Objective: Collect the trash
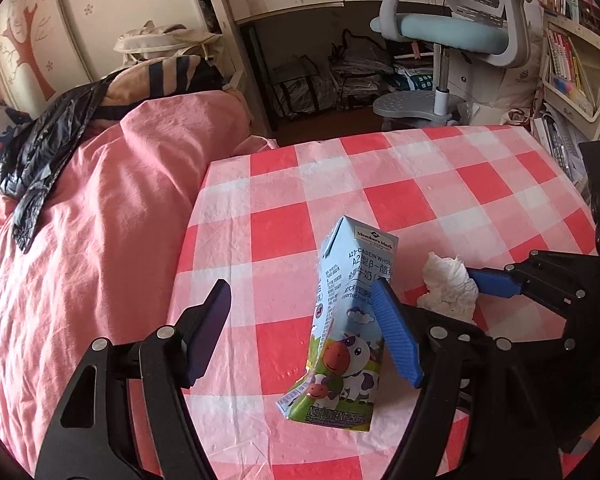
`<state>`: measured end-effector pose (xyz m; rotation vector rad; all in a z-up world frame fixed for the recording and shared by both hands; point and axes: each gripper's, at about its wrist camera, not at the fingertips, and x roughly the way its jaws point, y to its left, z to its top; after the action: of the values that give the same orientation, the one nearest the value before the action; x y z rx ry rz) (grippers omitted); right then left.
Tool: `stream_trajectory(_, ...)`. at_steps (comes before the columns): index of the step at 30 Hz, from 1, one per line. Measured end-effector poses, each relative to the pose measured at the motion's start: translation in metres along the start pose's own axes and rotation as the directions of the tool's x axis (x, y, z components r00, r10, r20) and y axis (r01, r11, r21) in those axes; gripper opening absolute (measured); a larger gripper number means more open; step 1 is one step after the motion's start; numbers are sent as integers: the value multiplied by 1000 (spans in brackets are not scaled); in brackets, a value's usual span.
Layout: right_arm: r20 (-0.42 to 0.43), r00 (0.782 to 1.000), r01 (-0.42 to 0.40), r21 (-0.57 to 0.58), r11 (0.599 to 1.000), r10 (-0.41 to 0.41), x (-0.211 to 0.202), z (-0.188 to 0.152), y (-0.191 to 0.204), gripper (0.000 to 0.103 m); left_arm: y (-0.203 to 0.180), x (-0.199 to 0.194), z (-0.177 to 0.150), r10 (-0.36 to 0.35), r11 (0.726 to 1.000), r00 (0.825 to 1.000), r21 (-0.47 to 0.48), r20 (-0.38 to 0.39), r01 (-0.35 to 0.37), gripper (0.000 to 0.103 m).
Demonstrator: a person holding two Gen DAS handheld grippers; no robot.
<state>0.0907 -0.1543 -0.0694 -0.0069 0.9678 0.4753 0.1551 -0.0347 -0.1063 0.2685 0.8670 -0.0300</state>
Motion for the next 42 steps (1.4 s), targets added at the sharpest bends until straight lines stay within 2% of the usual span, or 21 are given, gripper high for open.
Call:
stream_trajectory(4, -2, 1000, -3, -2, 1000, 3, 0, 0, 0, 45, 3, 0, 1, 111, 993, 994, 44, 8, -111, 71)
stream_trajectory(10, -3, 1000, -4, -4, 1000, 4, -1, 0, 0, 46, 30, 0, 3, 200, 980, 980, -10, 2, -200, 71)
stream_trajectory(12, -4, 1000, -7, -4, 1000, 7, -1, 0, -1, 46, 38, 0, 3, 111, 993, 994, -33, -6, -111, 71)
stream_trajectory(14, -7, 1000, -11, -4, 1000, 11, 0, 0, -1, 46, 45, -1, 1, 3, 997, 1000, -71, -11, -4, 71)
stream_trajectory(18, -14, 1000, -17, -8, 1000, 17, -1, 0, -2, 46, 34, 1, -3, -72, 997, 997, -6, -32, 72, 71)
stream_trajectory(20, -21, 1000, -15, -16, 1000, 15, -1, 0, -2, 46, 29, 8, -6, -182, 983, 978, -3, -100, 182, 71)
stream_trajectory(22, -31, 1000, -9, -30, 1000, 8, -2, 0, -2, 46, 20, 16, -14, -278, 959, 942, 8, -190, 285, 71)
stream_trajectory(23, -36, 999, -4, -38, 999, 3, -2, 0, -2, 46, 16, 18, -17, -296, 951, 931, 27, -215, 308, 71)
stream_trajectory(24, -40, 999, 0, -44, 999, -2, -2, 0, -2, 46, 13, 19, -20, -308, 946, 924, 32, -225, 323, 71)
stream_trajectory(25, -43, 999, 1, -47, 999, -3, -2, 0, -3, 46, 15, 17, -19, -354, 931, 907, 6, -227, 365, 71)
stream_trajectory(27, -44, 999, -2, -49, 999, -1, -3, -1, -4, 46, 28, 9, -14, -458, 889, 872, -93, -170, 449, 71)
stream_trajectory(28, -44, 999, -1, -51, 999, -1, -3, -1, -4, 46, 35, 5, -11, -473, 880, 870, -127, -140, 458, 71)
stream_trajectory(30, -44, 999, 2, -55, 998, -5, -3, -2, -3, 46, 44, 3, -8, -444, 889, 890, -175, -99, 424, 71)
stream_trajectory(32, -46, 999, 3, -60, 998, -6, -3, -2, -3, 46, 44, 11, -10, -387, 913, 914, -189, -121, 362, 71)
stream_trajectory(35, -49, 999, 0, -57, 998, -3, -4, -2, -3, 46, 34, 26, -15, -358, 928, 918, -175, -170, 329, 71)
stream_trajectory(36, -50, 999, 0, -58, 998, -3, -3, -1, -3, 46, 32, 30, -16, -354, 929, 918, -180, -177, 323, 73)
stream_trajectory(39, -48, 999, 5, -61, 998, -8, -3, -2, -2, 46, 33, 39, -16, -398, 906, 900, -228, -176, 356, 74)
stream_trajectory(42, -47, 999, 3, -65, 998, -6, -3, -3, -1, 46, 19, 44, -20, -416, 902, 888, -215, -198, 375, 74)
